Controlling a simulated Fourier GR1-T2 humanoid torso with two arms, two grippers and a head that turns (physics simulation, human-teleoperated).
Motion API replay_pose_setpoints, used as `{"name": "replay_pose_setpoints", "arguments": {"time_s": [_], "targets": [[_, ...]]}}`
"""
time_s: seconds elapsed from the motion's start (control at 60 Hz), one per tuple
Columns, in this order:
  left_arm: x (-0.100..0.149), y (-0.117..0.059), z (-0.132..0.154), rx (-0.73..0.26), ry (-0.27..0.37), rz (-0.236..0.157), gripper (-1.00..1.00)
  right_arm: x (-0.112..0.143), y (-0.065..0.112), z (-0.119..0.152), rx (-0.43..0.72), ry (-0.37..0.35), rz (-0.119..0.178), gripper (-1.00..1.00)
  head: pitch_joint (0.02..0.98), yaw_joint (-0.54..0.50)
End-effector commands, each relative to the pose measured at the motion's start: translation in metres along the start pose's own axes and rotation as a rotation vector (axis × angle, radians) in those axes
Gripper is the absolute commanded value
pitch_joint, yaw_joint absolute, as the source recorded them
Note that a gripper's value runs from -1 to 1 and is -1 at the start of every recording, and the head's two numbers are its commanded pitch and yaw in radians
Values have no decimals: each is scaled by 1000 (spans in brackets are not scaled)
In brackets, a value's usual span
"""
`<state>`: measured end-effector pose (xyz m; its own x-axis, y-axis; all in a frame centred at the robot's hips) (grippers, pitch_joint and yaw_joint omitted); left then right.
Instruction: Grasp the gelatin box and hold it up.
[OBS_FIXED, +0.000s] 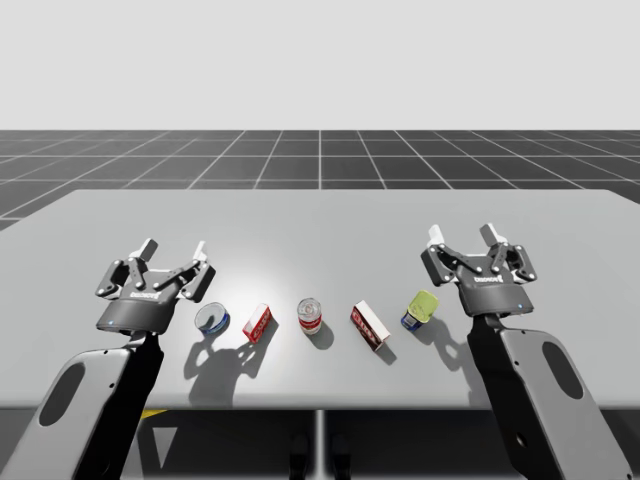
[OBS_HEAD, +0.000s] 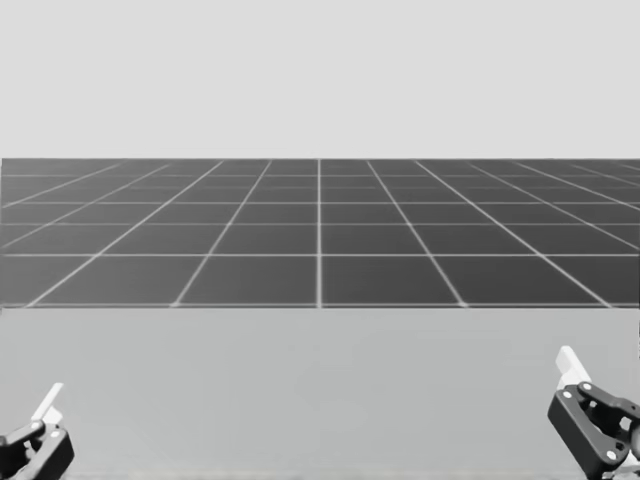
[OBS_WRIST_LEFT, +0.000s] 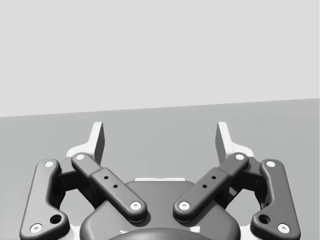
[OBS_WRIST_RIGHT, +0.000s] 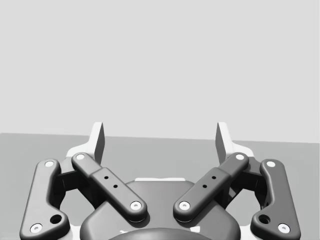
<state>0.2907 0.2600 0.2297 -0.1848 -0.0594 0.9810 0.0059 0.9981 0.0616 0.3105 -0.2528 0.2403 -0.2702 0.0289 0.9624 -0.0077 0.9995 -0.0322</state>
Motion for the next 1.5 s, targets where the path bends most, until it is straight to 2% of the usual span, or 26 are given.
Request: {"name": "replay_pose_setpoints", "arguments": {"time_s": [0.017,0.4,0.667,0.967,1.033,1.067,1.25,1.333,1.383,1.417,1.5], "targets": [[0,1,0,-1,0,-4,-1000,-1,0,-1,1,8,3,-1000,424,2],[-1,1,-1,-9,5,-17,-1000,1,0,-1,-4,18,3,-1000,722,58],[-1,-2,-1,-19,13,-22,-1000,0,1,0,-1,25,5,-1000,848,203],[4,-10,1,-36,-4,23,-1000,-1,2,0,-5,28,10,-1000,878,236],[12,-16,8,-44,-5,52,-1000,-2,2,-1,-10,28,13,-1000,877,233],[16,-17,10,-47,-2,55,-1000,-2,2,-1,-10,28,15,-1000,876,234],[34,-26,42,-180,108,81,-1000,-2,2,0,-16,29,16,-1000,874,240],[36,-28,58,-228,147,78,-1000,-3,1,0,-18,30,16,-1000,873,241],[36,-29,67,-239,158,48,-1000,-3,1,-1,-20,29,15,-1000,873,242],[34,-29,70,-249,168,50,-1000,-2,1,-1,-20,29,16,-1000,873,242],[29,-28,86,-282,206,24,-1000,-2,1,-1,-21,27,18,-1000,873,241]]}}
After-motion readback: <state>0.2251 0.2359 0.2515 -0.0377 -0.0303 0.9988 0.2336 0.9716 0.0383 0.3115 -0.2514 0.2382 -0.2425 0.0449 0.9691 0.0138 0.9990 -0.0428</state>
